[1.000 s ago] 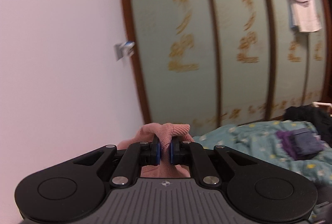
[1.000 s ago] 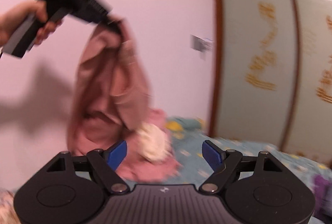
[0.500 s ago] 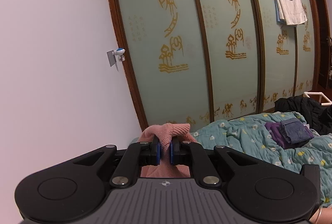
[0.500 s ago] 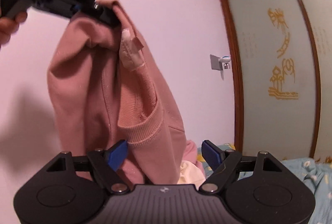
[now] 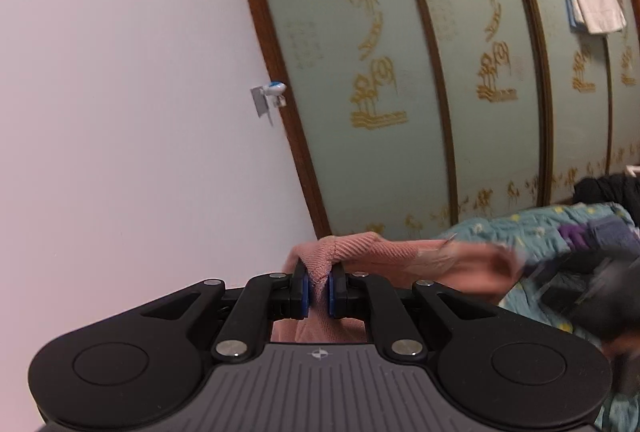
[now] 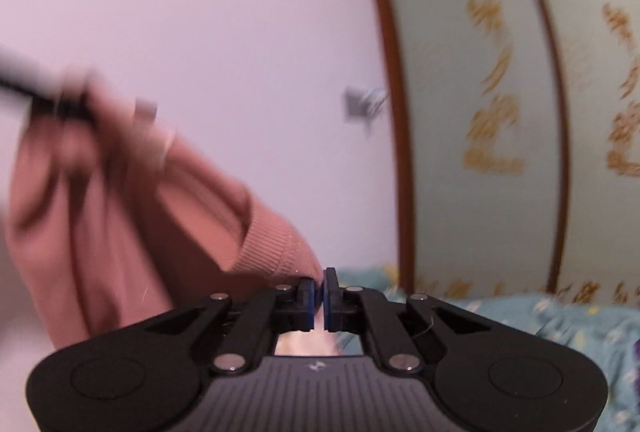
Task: Fold clothes
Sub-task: 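Lift the pink sweatshirt with the left tool while the right tool grasps another edge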
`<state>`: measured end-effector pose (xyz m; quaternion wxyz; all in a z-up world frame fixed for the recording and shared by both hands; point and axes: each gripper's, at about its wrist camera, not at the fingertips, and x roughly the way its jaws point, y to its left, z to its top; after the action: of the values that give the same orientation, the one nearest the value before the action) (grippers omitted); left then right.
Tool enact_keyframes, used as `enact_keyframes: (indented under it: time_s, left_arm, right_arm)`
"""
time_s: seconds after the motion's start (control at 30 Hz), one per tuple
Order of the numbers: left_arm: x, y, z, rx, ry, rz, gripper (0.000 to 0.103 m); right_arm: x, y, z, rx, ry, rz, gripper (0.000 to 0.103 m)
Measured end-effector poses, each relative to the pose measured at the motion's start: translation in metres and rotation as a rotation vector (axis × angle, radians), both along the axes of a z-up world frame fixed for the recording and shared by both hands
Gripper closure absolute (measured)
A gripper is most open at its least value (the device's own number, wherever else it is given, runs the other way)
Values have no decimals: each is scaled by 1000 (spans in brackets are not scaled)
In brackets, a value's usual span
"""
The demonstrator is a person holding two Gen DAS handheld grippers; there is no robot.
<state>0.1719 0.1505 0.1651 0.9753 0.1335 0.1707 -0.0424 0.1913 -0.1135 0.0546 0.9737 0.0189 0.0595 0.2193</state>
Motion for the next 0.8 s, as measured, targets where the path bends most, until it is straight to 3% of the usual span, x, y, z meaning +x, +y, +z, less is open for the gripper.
enact_keyframes:
  time_s: [0.1, 0.27, 0.4, 0.57, 0.8]
  left_arm:
    - [-18, -30, 25, 56, -116, -33, 94]
    - [-60, -72, 84, 37, -279, -79, 94]
    - [-92, -100, 116, 33, -362, -120, 93]
    - [-100, -128, 129, 13, -354, -197, 93]
    - [-77, -150, 109, -16, -257, -289, 92]
  right_arm:
    - [-26, -23, 52, -28, -136, -82, 100]
    - [-87, -56, 148, -114, -368, -208, 100]
    - [-132, -71, 191, -180, -470, -273, 100]
    - [-174, -96, 233, -203, -519, -328, 100]
    - [-178, -136, 235, -210, -431, -345, 100]
